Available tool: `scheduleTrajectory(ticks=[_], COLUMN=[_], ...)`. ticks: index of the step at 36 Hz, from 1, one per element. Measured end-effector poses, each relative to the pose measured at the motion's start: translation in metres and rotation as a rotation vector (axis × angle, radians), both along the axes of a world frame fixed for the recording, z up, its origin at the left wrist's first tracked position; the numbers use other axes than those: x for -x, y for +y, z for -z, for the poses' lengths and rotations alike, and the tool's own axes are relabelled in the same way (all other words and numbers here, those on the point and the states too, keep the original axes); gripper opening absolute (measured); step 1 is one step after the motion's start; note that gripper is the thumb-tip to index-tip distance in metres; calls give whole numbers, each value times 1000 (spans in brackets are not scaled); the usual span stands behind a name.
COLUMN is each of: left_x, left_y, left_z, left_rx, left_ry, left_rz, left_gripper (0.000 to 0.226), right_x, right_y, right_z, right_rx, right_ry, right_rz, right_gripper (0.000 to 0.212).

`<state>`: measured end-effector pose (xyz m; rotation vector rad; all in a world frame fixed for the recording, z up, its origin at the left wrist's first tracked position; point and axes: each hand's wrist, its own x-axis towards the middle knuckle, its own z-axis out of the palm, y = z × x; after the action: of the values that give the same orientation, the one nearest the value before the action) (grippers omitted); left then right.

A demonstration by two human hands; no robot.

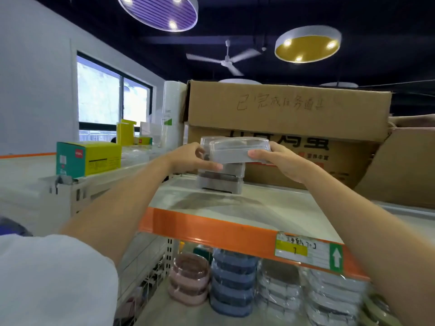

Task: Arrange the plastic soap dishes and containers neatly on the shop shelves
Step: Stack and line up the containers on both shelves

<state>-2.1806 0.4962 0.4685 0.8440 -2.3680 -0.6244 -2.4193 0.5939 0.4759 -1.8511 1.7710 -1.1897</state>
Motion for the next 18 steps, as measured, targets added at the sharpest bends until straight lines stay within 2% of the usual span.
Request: scheduleTrajectory(ticks=[2, 4, 6, 8, 9, 10, 11, 13, 14, 18], left_x=[-7, -12, -17, -18, -18, -17, -15, -11, -9, 1], left_y=[-10, -21, -31, -46, -51, -53, -56, -56, -58, -65], left_z=[3, 8, 16, 25, 29, 31, 34, 38, 40, 46], left_rx=[44, 86, 145, 199, 210, 219, 239, 287, 293, 269], left_ry=[-65, -161, -222, -275, -298, -322, -335, -360, -368, -337], left_rz=[-50, -111, -189, -237, -248, -260, -268, -276, -281, -256], left_gripper=[85, 82, 62, 45, 45, 51, 56, 53, 51, 52], right_x=[-4, -10, -15, -16, -16, -17, -16, -17, -16, -11], right_y=[-3, -2, -2, -6, -10, -15, -20, -31, -36, -57], right_z=[-9, -18, -25, -32, -35, -37, -38, -38, -38, -32], right_rx=[25, 49, 72, 92, 100, 115, 122, 121, 122, 115], right_ry=[-5, -5, -15, -36, -42, -43, -54, -88, -107, -170], right_rz=[-16, -53, -68, -46, -30, -4, 19, 87, 104, 142], right_gripper=[115, 93, 63, 52, 52, 59, 76, 111, 120, 131])
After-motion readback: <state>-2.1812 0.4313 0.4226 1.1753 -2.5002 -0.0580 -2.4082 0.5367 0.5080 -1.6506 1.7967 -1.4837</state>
